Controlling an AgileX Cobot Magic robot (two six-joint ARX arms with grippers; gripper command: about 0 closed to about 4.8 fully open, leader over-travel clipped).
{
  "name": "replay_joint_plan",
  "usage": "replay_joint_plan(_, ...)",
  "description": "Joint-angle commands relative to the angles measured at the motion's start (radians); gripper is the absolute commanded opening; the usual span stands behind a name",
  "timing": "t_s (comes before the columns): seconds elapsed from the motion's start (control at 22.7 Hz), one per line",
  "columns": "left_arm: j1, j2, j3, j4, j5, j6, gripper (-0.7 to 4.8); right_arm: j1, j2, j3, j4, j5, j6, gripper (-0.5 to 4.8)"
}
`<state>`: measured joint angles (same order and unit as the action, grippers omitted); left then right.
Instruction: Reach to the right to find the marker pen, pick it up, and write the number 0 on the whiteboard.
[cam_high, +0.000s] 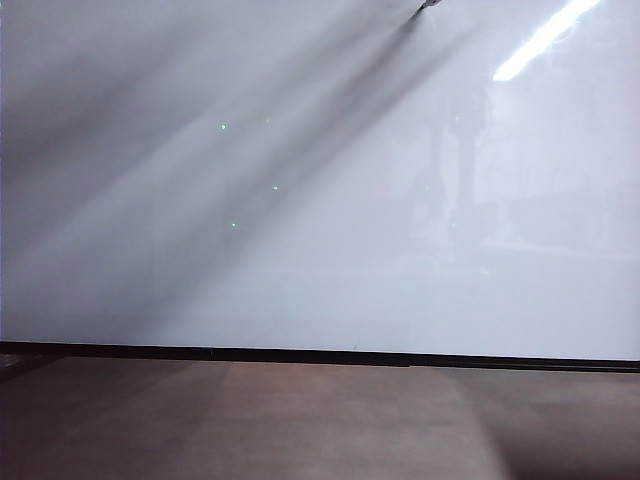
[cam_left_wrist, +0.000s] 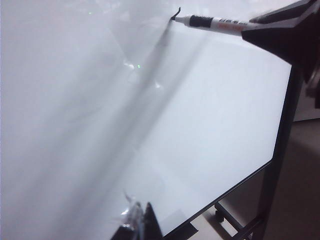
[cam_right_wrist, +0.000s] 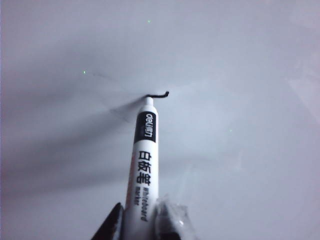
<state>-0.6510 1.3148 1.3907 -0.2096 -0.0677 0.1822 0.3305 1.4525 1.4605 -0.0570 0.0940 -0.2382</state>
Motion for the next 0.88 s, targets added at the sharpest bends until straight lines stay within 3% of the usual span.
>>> replay_joint_plan(0.04, -0.001, -0.002, 0.005, 0.016, 0.001, -0.006, -0.06, -0.003, 0.001, 0.005, 0.037, 0.047, -0.010, -0.02)
replay_joint_plan(0.88, -0.003, -0.003, 0.005, -0.029, 0.008, -0.008, -0.06, -0.040, -0.058, 0.004, -0.060, 0.084, -0.051, -0.02)
